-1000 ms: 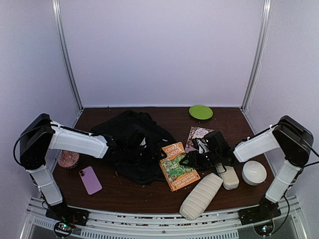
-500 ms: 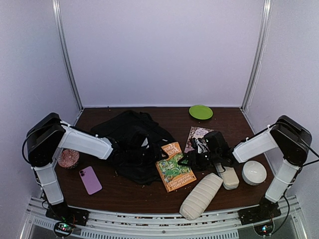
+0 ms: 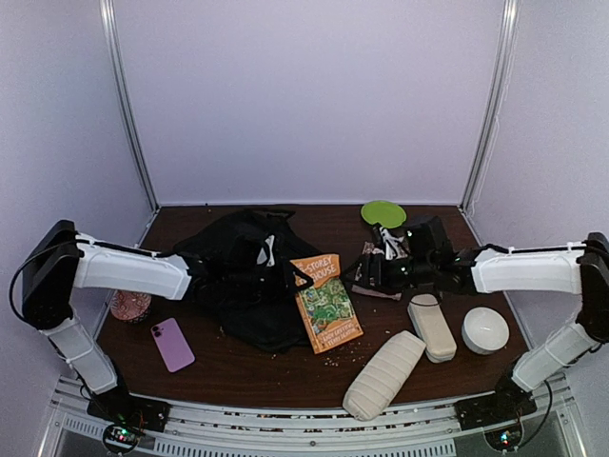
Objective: Pack the student bag
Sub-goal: Pick up the book from the center of the board.
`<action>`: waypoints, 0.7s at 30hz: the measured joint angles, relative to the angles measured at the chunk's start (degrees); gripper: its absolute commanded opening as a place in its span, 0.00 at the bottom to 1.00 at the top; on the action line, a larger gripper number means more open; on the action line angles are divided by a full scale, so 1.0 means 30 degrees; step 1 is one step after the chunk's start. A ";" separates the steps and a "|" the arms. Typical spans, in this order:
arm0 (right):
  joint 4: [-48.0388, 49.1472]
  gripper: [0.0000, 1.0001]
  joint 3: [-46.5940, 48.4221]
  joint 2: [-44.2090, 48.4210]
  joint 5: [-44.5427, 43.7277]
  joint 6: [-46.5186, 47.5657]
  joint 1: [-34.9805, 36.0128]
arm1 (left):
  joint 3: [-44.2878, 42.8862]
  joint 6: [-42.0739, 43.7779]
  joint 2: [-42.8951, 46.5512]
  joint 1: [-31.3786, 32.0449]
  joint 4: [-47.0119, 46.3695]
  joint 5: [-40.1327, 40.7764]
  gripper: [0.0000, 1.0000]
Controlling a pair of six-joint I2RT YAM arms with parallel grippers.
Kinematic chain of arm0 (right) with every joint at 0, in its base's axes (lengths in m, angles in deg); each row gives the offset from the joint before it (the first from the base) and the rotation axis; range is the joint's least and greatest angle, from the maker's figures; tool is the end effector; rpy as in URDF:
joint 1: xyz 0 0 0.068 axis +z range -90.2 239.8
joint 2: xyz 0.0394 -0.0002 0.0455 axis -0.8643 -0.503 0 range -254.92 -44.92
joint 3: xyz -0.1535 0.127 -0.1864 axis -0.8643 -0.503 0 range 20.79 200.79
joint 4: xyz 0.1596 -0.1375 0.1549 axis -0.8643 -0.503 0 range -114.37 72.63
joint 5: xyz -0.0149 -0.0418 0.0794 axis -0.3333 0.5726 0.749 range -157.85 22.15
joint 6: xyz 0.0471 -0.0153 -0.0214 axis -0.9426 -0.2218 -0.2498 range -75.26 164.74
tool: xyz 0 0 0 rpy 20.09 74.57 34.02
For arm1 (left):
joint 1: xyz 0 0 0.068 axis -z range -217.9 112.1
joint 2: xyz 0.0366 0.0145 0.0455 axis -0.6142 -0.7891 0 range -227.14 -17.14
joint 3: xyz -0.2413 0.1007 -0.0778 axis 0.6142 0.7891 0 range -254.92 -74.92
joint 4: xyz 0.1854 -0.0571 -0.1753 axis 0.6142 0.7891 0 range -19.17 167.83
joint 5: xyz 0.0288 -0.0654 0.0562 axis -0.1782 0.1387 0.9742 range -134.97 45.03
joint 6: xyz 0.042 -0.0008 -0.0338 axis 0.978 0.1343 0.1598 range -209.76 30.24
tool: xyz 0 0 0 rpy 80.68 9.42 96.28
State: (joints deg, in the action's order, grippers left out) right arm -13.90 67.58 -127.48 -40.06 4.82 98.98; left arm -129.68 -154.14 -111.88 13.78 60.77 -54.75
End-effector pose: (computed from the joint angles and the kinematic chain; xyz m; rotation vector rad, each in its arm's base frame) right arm 0.2290 0.2081 0.2243 -0.3039 2.3447 1.2686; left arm 0.2202 -0.2881 0.2108 -0.1480 2.4075 -1.2911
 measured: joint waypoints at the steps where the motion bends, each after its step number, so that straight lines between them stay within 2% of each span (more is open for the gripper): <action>1: -0.0619 0.74 0.0335 0.0794 -0.0539 0.0342 0.0015 | 0.0000 0.0255 0.0517 -0.0007 0.0372 0.0240 0.00; 3: -0.1698 0.79 0.0765 0.2747 -0.2266 0.0860 0.0160 | 0.0000 0.0852 0.1719 -0.0036 0.1158 0.0823 0.00; 4: -0.2120 0.84 0.0838 0.4080 -0.3351 0.1129 0.0321 | -0.0029 0.1144 0.2331 -0.0058 0.1581 0.1144 0.00; 5: -0.2317 0.96 0.0787 0.5238 -0.4284 0.1217 0.0474 | -0.0080 0.1457 0.3016 -0.0117 0.2025 0.1479 0.00; 6: -0.2135 1.00 0.0517 0.6754 -0.5224 0.1290 0.0670 | -0.0175 0.1705 0.3657 -0.0189 0.2412 0.1785 0.00; 11: 0.0991 0.99 -0.2208 1.1052 -0.6229 -0.0816 0.0954 | -0.0925 0.2353 0.6433 -0.0838 0.2827 0.3198 0.00; 15: 0.3249 0.99 -0.2361 0.9726 -0.4969 -0.3271 0.1202 | -0.2011 0.2288 0.7577 -0.1202 0.1792 0.3774 0.00; 21: 0.6965 0.99 -0.2514 0.7213 -0.3089 -0.6739 0.2280 | -0.2521 0.1166 0.7686 -0.1231 -0.0896 0.3344 0.00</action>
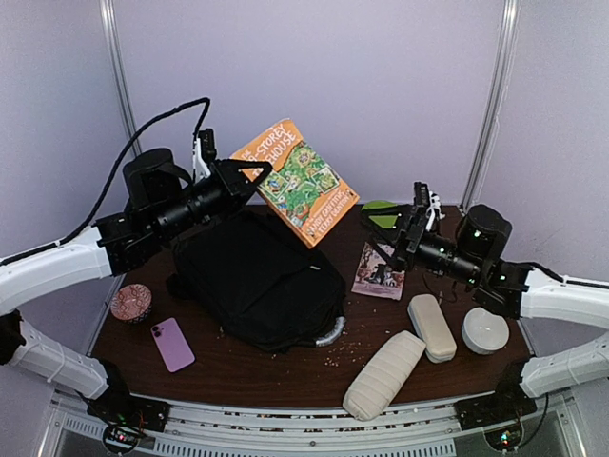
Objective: Pack the student bag
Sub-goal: Pick up the book from the center of the board.
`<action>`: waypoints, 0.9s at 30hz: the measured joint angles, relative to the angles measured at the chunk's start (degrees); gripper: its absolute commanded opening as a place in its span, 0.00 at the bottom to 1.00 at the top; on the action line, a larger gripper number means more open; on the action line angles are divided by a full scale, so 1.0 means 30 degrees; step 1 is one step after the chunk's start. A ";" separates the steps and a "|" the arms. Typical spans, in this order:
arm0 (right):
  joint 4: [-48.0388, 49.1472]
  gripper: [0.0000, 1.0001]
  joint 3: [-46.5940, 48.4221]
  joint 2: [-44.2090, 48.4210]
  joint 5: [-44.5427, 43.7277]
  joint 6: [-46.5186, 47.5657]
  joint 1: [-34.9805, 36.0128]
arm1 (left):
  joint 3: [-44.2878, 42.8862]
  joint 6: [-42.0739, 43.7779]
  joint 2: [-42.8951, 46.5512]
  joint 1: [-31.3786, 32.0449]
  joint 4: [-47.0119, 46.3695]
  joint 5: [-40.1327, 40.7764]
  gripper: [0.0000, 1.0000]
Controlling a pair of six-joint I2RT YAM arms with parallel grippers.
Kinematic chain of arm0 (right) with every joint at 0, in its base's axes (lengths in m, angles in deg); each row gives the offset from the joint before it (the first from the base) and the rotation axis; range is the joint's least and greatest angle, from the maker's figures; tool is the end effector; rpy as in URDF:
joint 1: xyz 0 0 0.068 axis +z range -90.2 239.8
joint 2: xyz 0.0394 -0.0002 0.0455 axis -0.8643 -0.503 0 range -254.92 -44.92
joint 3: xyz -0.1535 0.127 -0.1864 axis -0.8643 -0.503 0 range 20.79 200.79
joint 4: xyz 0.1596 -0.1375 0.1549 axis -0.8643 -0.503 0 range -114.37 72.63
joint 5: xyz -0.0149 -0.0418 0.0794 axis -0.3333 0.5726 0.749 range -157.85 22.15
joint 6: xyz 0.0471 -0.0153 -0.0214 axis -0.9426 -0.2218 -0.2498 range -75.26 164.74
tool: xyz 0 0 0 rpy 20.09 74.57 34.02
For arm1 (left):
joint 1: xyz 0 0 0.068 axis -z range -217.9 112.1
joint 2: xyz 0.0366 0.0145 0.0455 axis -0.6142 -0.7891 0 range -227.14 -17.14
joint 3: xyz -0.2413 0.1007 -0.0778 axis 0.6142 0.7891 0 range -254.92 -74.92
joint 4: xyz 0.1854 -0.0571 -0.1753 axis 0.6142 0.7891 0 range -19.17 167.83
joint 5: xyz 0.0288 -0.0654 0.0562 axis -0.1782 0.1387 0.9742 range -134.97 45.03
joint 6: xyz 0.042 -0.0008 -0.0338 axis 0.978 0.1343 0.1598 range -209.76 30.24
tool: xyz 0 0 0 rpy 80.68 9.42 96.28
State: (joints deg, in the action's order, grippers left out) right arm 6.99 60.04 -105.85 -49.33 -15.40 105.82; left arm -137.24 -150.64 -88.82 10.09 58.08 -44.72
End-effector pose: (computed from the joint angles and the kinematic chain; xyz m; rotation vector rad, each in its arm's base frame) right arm 0.1650 0.1873 0.3145 -0.0825 1.7973 1.6594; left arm 0.1995 -0.2211 0.3900 -0.1965 1.7043 -1.4786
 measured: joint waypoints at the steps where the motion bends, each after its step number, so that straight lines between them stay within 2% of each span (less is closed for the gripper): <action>1: 0.0670 1.00 0.0007 -0.0357 0.0248 -0.0597 0.0138 | 0.0007 -0.0270 -0.0044 0.0000 -0.0350 -0.0160 0.00; 8: 0.3796 0.96 0.0510 -0.2973 0.1195 -0.3009 0.0743 | 0.0415 -0.1792 -0.0561 0.0000 -0.2295 -0.1071 0.00; 11: 0.4335 0.90 0.0889 -0.3723 0.1202 -0.3599 0.0750 | 0.0605 -0.2215 -0.0692 0.0000 -0.2550 -0.1392 0.00; 13: 0.4619 0.80 0.1239 -0.4087 0.1188 -0.3774 0.0750 | 0.0678 -0.2390 -0.0721 0.0000 -0.2674 -0.1537 0.00; 17: 0.5435 0.52 0.1982 -0.4816 0.1180 -0.4284 0.0743 | 0.0823 -0.2616 -0.0721 0.0000 -0.3031 -0.1741 0.00; 21: 0.6492 0.31 0.2550 -0.5697 0.1268 -0.5027 0.0743 | 0.1035 -0.2703 -0.0721 0.0000 -0.3330 -0.1727 0.00; 25: 0.7315 0.00 0.2586 -0.6069 0.1406 -0.5603 0.0721 | 0.1209 -0.2776 -0.0699 -0.0022 -0.3308 -0.1537 0.00; 26: 0.7351 0.00 0.2586 -0.6069 0.1406 -0.5544 0.0721 | 0.1253 -0.2834 -0.0692 -0.0022 -0.3322 -0.1486 0.04; 27: 0.7315 0.00 0.2586 -0.6069 0.1457 -0.5472 0.0707 | 0.1253 -0.2834 -0.0663 -0.0015 -0.3300 -0.1450 0.20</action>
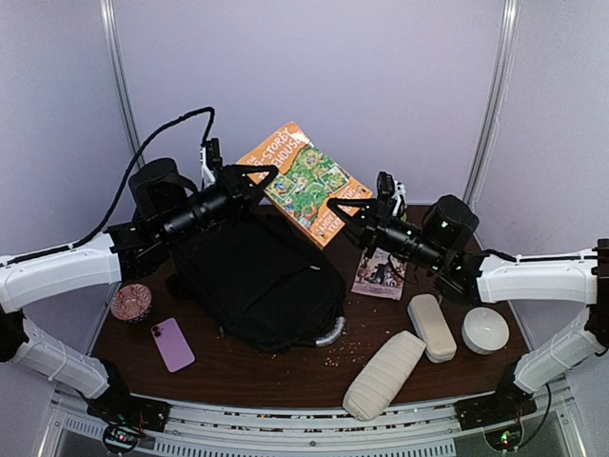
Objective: Pack the student bag
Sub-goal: Pick up the book from the center of the board.
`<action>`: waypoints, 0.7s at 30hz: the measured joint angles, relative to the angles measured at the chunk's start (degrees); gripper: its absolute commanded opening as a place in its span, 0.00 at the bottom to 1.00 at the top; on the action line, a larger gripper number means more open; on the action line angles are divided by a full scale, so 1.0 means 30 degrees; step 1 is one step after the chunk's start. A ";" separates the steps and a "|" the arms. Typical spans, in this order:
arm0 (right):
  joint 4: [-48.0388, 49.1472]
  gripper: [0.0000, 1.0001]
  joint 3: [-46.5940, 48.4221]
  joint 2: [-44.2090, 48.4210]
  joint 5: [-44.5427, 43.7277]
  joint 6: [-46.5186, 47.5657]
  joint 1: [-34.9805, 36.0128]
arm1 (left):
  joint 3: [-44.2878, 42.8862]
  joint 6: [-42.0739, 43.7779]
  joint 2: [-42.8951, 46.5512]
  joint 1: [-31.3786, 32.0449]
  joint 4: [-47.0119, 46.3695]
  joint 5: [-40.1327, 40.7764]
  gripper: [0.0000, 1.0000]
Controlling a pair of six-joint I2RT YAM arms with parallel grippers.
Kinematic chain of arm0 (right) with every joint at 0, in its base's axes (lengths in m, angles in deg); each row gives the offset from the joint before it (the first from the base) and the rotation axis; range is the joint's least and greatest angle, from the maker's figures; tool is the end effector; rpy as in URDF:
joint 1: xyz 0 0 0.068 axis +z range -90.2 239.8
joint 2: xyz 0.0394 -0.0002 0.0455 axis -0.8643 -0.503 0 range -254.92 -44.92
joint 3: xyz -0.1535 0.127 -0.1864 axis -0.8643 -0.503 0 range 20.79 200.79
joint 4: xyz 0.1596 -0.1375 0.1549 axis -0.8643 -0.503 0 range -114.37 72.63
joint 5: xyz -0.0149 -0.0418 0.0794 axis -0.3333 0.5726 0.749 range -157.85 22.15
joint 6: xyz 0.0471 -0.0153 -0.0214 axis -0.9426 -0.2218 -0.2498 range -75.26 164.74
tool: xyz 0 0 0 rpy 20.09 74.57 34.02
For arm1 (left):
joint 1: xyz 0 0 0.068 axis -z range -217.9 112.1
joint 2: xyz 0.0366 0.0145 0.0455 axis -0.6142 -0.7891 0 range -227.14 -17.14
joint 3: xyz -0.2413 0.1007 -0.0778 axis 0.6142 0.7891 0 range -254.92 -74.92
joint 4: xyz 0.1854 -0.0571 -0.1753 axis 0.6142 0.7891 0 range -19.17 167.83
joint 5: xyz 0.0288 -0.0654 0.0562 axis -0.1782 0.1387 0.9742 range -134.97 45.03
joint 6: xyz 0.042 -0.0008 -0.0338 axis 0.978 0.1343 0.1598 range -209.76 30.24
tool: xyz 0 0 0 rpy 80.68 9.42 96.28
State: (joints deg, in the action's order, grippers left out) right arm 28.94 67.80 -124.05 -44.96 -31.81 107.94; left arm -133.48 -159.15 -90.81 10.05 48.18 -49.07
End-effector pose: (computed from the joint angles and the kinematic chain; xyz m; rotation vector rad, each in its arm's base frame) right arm 0.1987 0.2426 0.3195 -0.0107 1.6932 2.0180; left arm 0.2034 -0.2291 0.3753 -0.2464 1.6727 -1.6781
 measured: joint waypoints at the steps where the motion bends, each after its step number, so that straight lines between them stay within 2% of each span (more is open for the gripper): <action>1: -0.0022 0.00 0.0000 0.0000 0.0029 -0.0007 -0.0007 | 0.0007 0.0007 0.0044 0.0000 0.0036 0.0022 0.38; 2: -0.0044 0.00 0.0000 0.0044 0.0022 0.0036 -0.0015 | 0.0015 0.0058 0.0080 0.0000 0.0080 0.0058 0.59; 3: -0.0204 0.00 0.0000 0.0146 0.0022 0.0160 -0.0066 | 0.0015 0.0226 0.0138 0.0007 0.0175 0.0102 0.74; 4: -0.0539 0.00 -0.0007 0.0350 0.0015 0.0357 -0.0095 | 0.0022 0.0495 0.0248 0.0015 0.0364 0.0153 0.83; 6: -0.2171 0.00 -0.0175 0.1341 -0.0153 0.1064 -0.0204 | 0.0015 0.1151 0.0656 0.0015 0.1209 0.0277 0.96; 10: -0.7978 0.00 -0.0306 0.4699 -0.2091 0.4481 -0.0597 | -0.0707 0.3942 0.1865 0.0044 0.5705 0.0969 0.98; 14: -1.3865 0.00 -0.0546 0.8612 -0.5275 0.7978 -0.1122 | -0.2295 0.8065 0.2120 0.0852 1.1060 0.2878 0.98; 15: -1.5183 0.00 -0.0940 0.9653 -0.6018 0.8735 -0.1472 | -0.2827 0.9668 0.1843 0.1727 1.3092 0.3767 0.98; 18: -1.7617 0.00 -0.2433 1.1570 -0.7249 0.9938 -0.2667 | -0.3657 1.1708 0.0765 0.3147 1.5577 0.4721 0.96; 21: -1.9540 0.00 -0.4255 1.2546 -0.7912 1.0440 -0.3694 | -0.5151 1.3886 -0.1800 0.4962 1.8039 0.5552 0.91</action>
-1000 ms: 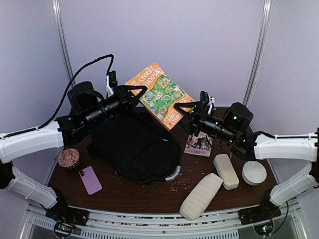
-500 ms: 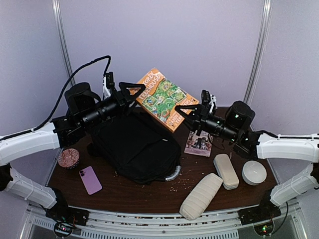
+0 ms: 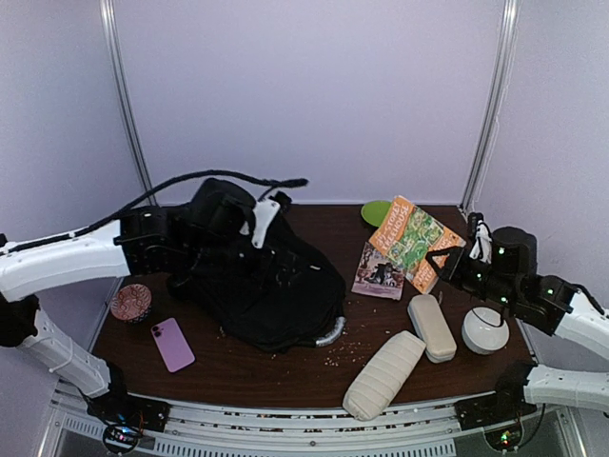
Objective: Pack the student bag
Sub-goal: Pick up the book from the center of the board, then place the book in the student bag.
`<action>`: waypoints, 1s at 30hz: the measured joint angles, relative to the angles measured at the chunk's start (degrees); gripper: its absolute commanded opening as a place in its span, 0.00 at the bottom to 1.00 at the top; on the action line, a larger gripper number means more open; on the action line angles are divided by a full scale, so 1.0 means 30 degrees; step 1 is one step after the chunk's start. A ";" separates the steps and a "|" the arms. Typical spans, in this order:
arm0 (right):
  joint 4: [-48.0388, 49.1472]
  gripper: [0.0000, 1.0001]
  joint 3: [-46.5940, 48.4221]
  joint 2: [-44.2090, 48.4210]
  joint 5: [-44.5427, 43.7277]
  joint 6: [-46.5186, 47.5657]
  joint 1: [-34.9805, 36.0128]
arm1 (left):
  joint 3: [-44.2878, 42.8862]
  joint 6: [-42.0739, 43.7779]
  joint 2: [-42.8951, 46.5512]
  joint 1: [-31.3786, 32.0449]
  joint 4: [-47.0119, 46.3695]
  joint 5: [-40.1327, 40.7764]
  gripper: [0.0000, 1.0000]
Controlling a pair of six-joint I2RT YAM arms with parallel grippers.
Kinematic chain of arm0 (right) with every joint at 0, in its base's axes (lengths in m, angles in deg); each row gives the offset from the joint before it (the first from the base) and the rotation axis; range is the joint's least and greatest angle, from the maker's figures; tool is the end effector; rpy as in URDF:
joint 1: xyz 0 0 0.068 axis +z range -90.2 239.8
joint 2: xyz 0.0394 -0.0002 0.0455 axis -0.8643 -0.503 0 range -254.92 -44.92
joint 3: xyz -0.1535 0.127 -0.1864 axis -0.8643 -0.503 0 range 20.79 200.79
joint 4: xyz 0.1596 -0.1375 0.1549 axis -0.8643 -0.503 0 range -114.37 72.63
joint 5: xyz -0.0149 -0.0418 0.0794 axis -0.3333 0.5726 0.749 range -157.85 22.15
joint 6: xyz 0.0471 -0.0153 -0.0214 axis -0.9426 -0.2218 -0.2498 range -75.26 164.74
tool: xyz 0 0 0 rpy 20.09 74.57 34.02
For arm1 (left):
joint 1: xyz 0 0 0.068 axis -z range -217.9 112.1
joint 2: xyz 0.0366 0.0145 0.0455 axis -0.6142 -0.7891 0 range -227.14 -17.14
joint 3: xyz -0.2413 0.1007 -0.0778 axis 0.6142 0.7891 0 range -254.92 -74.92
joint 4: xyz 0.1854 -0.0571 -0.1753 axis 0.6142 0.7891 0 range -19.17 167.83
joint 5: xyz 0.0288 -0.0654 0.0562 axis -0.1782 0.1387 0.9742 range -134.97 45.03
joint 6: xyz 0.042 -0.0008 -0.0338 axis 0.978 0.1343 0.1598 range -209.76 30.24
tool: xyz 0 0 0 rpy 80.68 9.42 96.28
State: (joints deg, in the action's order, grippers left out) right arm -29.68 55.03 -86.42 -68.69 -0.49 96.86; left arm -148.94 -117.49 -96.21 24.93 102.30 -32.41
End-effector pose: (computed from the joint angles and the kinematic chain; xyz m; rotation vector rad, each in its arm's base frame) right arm 0.1410 0.1058 0.2802 0.1553 2.0250 0.9319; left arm 0.1470 -0.2692 0.3462 0.5626 2.1949 -0.6348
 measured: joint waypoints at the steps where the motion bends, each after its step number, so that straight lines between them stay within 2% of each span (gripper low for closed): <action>1: -0.0627 0.00 -0.0597 0.0211 -0.0138 0.0102 -0.0197 | -0.0554 0.0809 -0.1217 0.0590 0.0823 0.0219 0.90; 6: -0.3140 0.00 -0.1887 0.0882 -0.0233 0.0488 -0.0350 | -0.2135 0.3177 -0.5246 0.1581 0.3672 0.0248 0.89; 14: -0.3322 0.00 -0.1887 0.1712 -0.0146 0.0969 -0.0364 | -0.4291 0.5501 -0.9136 0.1632 0.6397 0.0736 0.79; 23: -0.3213 0.00 -0.1887 0.1508 0.0474 0.1107 -0.0364 | -0.4940 0.6783 -1.1227 0.1625 0.7329 0.0976 0.49; 30: -0.3075 0.00 -0.1858 0.1362 0.0780 0.1107 -0.0364 | -0.5013 0.7147 -1.1642 0.1333 0.7541 0.0933 0.44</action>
State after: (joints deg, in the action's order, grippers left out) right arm -38.91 49.46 -82.33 -66.35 2.83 95.77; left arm -163.97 -96.05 -131.13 28.93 124.92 -29.61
